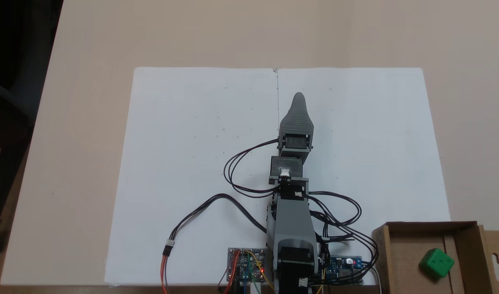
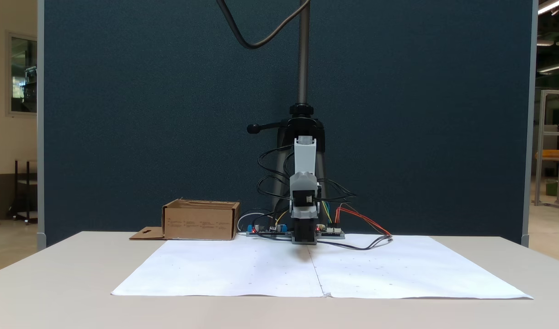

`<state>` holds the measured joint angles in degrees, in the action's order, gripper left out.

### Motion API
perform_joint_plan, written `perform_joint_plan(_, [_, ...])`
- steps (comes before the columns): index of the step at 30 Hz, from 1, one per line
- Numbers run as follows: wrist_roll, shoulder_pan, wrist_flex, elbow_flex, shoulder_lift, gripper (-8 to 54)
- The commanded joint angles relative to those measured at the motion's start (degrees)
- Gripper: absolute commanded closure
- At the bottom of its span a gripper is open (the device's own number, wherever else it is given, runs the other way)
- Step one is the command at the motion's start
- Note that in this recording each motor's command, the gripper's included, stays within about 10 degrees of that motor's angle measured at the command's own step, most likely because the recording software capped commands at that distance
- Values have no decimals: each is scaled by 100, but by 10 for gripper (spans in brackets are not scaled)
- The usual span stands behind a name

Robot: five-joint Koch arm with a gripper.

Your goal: Grasp a green dice and put it in the bin.

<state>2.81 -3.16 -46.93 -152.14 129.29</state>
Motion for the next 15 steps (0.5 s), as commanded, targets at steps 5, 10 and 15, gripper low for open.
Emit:
perform_joint_plan(5, [-290,-26,-1598,-1000,642,23])
perform_joint_plan(10, [-290,-9,-2529,-1009,642,10])
perform_joint_plan(15, [-281,-9,-3751,-1009,650,10])
